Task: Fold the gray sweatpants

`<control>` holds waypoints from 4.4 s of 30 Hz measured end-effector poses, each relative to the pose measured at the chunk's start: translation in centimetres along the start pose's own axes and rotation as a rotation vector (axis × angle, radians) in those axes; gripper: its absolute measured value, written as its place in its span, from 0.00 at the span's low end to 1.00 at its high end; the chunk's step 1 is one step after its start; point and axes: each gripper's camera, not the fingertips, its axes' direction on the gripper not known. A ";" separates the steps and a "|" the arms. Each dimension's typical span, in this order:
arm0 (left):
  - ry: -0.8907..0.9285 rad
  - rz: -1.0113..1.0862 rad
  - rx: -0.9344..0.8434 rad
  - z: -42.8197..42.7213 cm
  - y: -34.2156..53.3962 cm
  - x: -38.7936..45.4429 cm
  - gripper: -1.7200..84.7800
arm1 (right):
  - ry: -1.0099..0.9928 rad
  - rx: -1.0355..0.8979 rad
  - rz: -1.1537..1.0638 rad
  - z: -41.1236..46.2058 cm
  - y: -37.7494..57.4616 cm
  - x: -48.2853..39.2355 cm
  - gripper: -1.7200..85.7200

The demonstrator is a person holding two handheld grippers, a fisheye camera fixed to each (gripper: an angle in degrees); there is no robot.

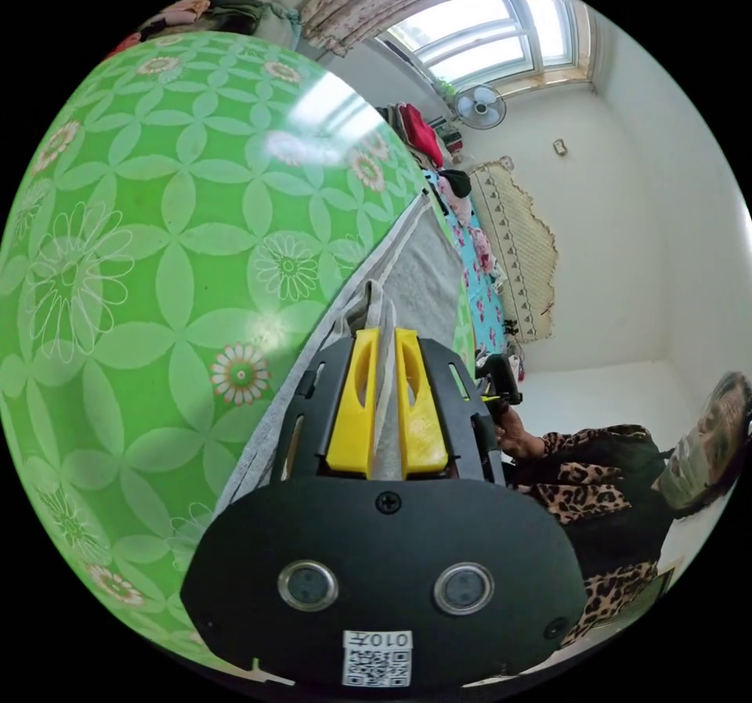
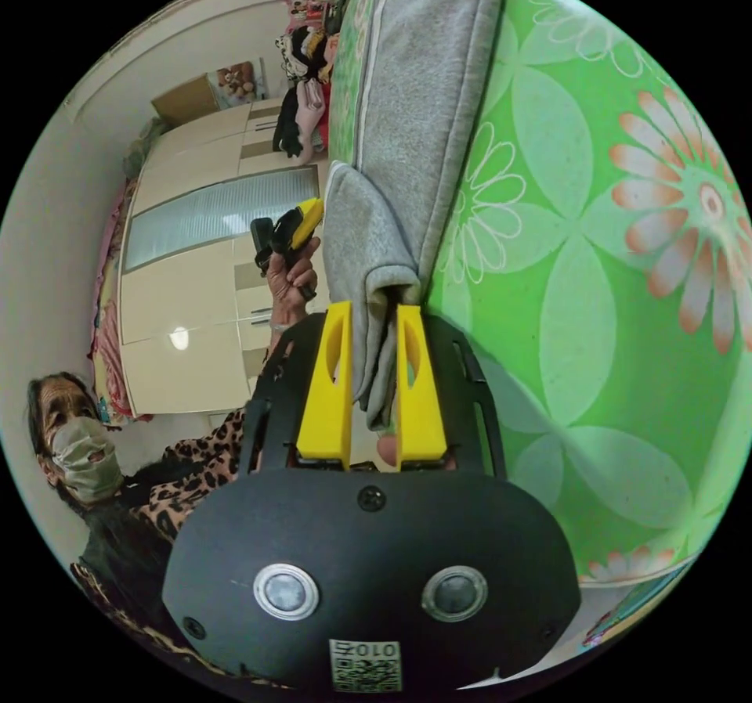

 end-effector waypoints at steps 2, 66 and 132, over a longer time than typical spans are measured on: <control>-0.013 -0.009 -0.020 0.9 -1.0 -0.5 0.03 | 0.005 0.001 -0.015 0.0 -0.5 0.1 0.09; 0.058 0.068 -0.051 -9.2 -0.4 -0.5 0.02 | -0.208 0.054 0.087 -1.9 -3.5 2.9 0.06; 0.270 -0.531 0.637 -19.2 35.0 -0.9 0.03 | 0.797 -0.513 -1.085 31.6 11.4 -37.4 0.07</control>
